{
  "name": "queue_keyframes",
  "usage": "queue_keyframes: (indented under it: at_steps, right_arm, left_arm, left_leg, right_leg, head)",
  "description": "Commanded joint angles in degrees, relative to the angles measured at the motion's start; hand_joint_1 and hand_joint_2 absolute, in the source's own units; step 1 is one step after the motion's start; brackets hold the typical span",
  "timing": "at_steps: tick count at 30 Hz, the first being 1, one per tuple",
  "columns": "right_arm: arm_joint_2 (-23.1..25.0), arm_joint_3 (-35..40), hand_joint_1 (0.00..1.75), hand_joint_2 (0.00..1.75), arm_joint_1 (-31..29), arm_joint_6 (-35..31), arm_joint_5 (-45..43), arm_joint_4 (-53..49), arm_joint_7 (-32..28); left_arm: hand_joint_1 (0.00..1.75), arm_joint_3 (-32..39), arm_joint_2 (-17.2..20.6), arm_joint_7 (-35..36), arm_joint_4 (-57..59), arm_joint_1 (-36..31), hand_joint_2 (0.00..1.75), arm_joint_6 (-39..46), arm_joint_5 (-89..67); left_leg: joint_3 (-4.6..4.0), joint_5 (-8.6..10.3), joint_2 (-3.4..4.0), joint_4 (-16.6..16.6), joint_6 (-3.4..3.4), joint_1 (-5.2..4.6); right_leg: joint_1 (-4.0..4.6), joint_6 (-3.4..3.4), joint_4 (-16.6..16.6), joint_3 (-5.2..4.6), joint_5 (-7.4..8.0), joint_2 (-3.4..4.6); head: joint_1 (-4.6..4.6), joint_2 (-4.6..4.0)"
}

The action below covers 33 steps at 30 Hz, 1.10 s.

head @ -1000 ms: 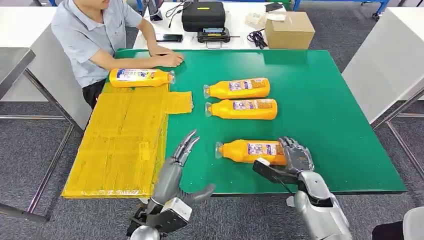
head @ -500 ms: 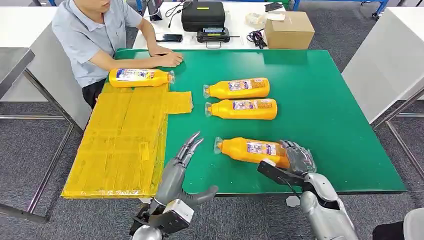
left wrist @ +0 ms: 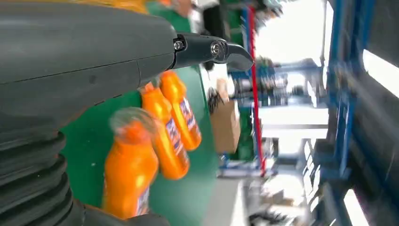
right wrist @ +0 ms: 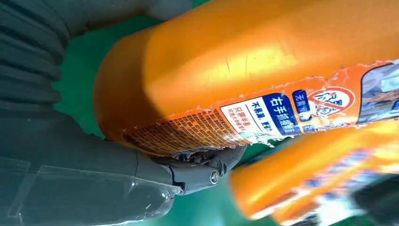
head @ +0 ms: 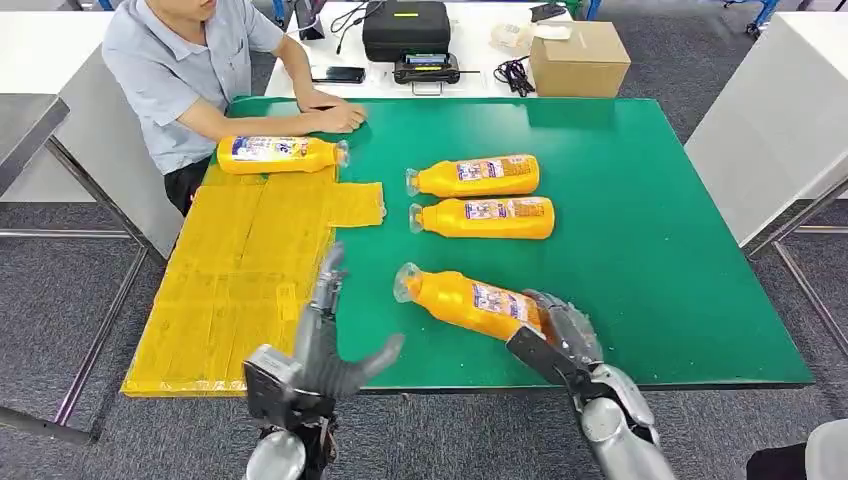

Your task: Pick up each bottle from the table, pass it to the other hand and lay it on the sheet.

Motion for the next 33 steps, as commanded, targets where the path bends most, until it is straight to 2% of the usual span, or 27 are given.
queue_keyframes:
  at_steps: [1, 11, 15, 19, 21, 25, 28, 31, 33]
  right_arm:
    - [4.3, -2.2, 1.75, 1.75, 1.7, 3.0, -5.6, -7.8, -1.3]
    - [4.1, -2.3, 1.75, 1.75, 1.7, 3.0, -5.7, -7.5, -1.3]
    - [5.0, -1.5, 1.75, 1.75, 1.8, 6.1, -10.4, -8.5, -3.7]
    - [6.7, 1.5, 1.75, 1.75, 1.5, 6.1, -13.7, -9.8, -5.5]
    - [7.3, 2.4, 1.75, 1.75, -0.2, 5.6, -13.9, -7.8, -4.6]
    - [6.7, 6.0, 1.75, 1.75, -2.3, 8.6, -15.5, -0.6, -4.4]
    - [6.7, 6.6, 1.75, 1.75, -2.4, 8.2, -15.5, 1.3, -5.4]
    - [5.3, 11.7, 1.75, 1.75, -3.1, 10.8, -14.6, 6.5, -7.5]
    - [5.5, 13.1, 1.75, 1.75, -4.1, 10.5, -14.9, 8.7, -8.7]
  left_arm:
    - [0.00, 3.5, -1.6, 1.3, 9.4, -1.6, 1.75, -2.0, 5.2]
    - [0.00, 3.3, -1.7, 1.3, 9.5, -1.8, 1.75, -2.1, 5.3]
    - [0.00, 2.7, -1.5, 6.4, 13.0, -2.1, 1.75, -5.3, 12.0]
    - [0.00, -0.3, 0.1, -0.5, 18.0, -2.1, 1.75, -8.5, 22.5]
    - [0.00, 0.4, -1.0, -0.1, 15.9, -4.3, 1.75, -8.0, 23.2]
    - [0.00, -2.6, 0.0, -0.3, 14.2, -5.9, 1.75, -9.4, 20.7]
    - [0.00, -2.7, -0.3, -0.6, 15.1, -6.1, 1.75, -9.3, 20.4]
    - [0.00, -4.5, 0.5, 5.3, 21.8, -6.3, 1.75, -17.0, 27.8]
    - [0.00, -5.9, 0.6, 2.5, 24.1, -7.4, 1.75, -17.1, 27.8]
  left_leg:
    - [0.14, -0.04, 0.02, 0.0, -0.11, 0.02]
    - [-0.16, -0.06, -0.03, 0.0, -0.09, -0.05]
    - [-0.12, -0.10, 0.01, 0.0, -0.11, -0.04]
    - [-0.09, -0.07, 0.09, -0.1, -0.07, -0.05]
    - [-0.17, -0.09, 0.15, 0.0, -0.09, -0.02]
    - [-0.22, -0.06, 0.09, 0.0, -0.09, 0.00]
    - [-0.13, -0.08, 0.11, 0.0, -0.10, 0.03]
    - [-0.10, -0.05, 0.03, -0.1, -0.10, 0.01]
    - [-0.14, -0.02, 0.02, -0.1, -0.05, -0.04]
  right_leg:
    - [0.03, -0.13, 0.0, 0.13, -0.05, -0.03]
    - [-0.03, -0.13, 0.0, -0.11, -0.05, -0.04]
    - [-0.01, -0.15, 0.0, -0.12, -0.08, -0.03]
    - [-0.04, -0.10, -0.1, -0.13, -0.03, 0.07]
    - [-0.01, -0.13, 0.0, -0.20, -0.03, 0.11]
    - [0.01, -0.13, 0.0, -0.21, -0.01, 0.06]
    - [0.03, -0.14, -0.1, -0.09, -0.01, 0.08]
    - [0.02, -0.14, -0.1, -0.05, -0.03, 0.01]
    - [-0.04, -0.08, -0.2, -0.10, 0.01, 0.03]
  head:
    - [0.00, 0.00]
    - [0.02, 0.00]
    - [0.02, 0.00]
    - [0.02, 0.00]
    - [0.00, 0.00]
    - [0.02, 0.00]
    - [0.02, 0.00]
    - [0.02, 0.00]
    - [0.02, 0.00]
